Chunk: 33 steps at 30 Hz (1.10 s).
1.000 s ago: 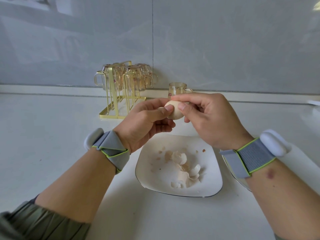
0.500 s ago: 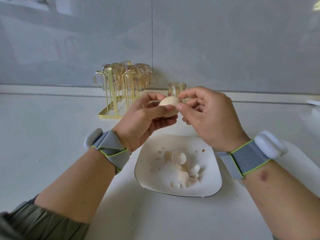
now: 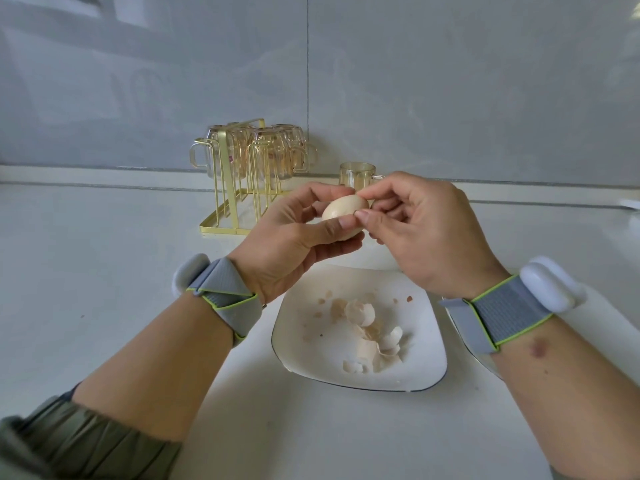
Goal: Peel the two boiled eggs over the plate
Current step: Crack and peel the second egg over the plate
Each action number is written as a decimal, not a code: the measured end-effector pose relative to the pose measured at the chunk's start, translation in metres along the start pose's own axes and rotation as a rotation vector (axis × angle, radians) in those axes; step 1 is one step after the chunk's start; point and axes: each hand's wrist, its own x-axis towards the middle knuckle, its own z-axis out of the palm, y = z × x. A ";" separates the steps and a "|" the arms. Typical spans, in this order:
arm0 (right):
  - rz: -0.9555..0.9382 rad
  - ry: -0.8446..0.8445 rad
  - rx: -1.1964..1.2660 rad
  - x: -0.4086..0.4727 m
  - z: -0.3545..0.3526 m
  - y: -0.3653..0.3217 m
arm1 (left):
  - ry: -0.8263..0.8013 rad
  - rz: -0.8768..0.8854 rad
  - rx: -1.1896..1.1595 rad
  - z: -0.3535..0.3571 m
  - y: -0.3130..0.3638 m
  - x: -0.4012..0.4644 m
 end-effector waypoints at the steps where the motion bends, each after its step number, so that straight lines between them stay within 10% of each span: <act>1: -0.002 0.002 -0.005 0.000 0.000 0.000 | 0.001 -0.001 0.002 0.000 0.000 0.000; 33: 0.077 0.012 0.182 0.002 0.000 0.003 | 0.110 -0.030 0.139 -0.002 0.001 0.002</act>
